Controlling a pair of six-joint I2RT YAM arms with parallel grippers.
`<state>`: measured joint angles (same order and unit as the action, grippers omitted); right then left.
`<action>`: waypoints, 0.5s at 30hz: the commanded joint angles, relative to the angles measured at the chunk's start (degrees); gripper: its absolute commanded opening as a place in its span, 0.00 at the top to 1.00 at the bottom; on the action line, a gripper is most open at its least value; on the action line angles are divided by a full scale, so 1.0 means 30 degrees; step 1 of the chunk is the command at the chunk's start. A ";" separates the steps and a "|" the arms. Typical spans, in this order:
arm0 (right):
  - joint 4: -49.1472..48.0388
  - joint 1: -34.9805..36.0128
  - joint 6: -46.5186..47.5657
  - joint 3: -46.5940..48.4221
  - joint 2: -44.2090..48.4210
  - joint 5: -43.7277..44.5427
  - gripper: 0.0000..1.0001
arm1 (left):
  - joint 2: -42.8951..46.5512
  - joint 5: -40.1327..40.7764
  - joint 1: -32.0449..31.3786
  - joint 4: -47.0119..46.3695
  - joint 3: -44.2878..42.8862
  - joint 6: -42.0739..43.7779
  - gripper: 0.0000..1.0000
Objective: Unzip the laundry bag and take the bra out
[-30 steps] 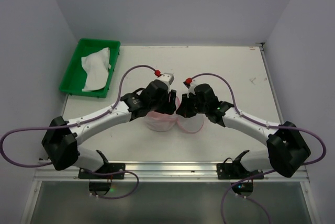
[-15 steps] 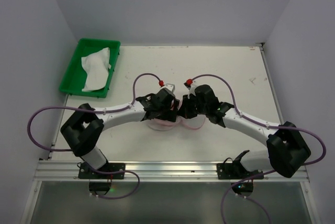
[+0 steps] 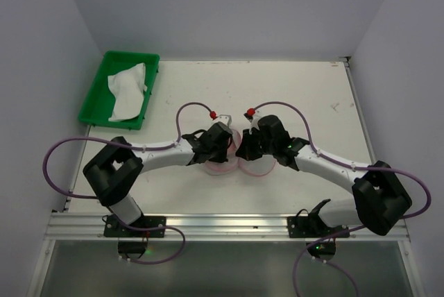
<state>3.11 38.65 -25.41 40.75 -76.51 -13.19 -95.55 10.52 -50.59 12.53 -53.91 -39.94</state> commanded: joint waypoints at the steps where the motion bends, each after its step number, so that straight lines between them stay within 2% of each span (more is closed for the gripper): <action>1: -0.0921 0.0036 0.0296 -0.0107 0.0485 -0.0379 1.00 | 0.0850 0.1414 0.0222 0.1183 0.0978 0.0190 1.00; 5: -0.0921 0.0065 0.0266 -0.0312 0.0250 -0.0379 1.00 | 0.2140 0.1443 0.0222 0.0628 0.1474 0.0365 1.00; 6: -0.0921 0.0065 0.0266 -0.0371 0.0279 -0.0320 1.00 | 0.2461 0.1414 0.0251 0.0539 0.1592 0.0365 0.95; 7: -0.0921 0.0065 0.0324 -0.0400 0.0279 -0.0233 1.00 | 0.2522 0.1443 0.0251 0.0596 0.1651 0.0278 0.85; 8: -0.0921 0.0065 0.0354 -0.0400 0.0337 -0.0203 1.00 | 0.2552 0.1530 0.0280 0.0684 0.1623 0.0161 0.64; 11: -0.0746 0.0065 0.0442 -0.0401 0.0454 -0.0115 1.00 | 0.2756 0.1094 0.0281 0.0627 0.1651 -0.0102 0.42; 13: -0.0716 0.0065 0.0501 -0.0517 0.0484 -0.0115 1.00 | 0.2962 0.0858 0.0281 0.0190 0.1739 -0.0395 0.33; 14: -0.0687 0.0065 0.0501 -0.0547 0.0542 -0.0144 1.00 | 0.3107 0.0828 0.0281 0.0129 0.1769 -0.0599 0.23; 15: -0.0716 0.0094 0.0472 -0.0634 0.0571 -0.0144 1.00 | 0.3138 0.0886 0.0281 0.0012 0.1769 -0.0950 0.20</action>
<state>2.20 38.74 -25.36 39.81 -76.47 -13.23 -88.42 12.21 -50.00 13.80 -49.15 -40.38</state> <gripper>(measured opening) 0.014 0.774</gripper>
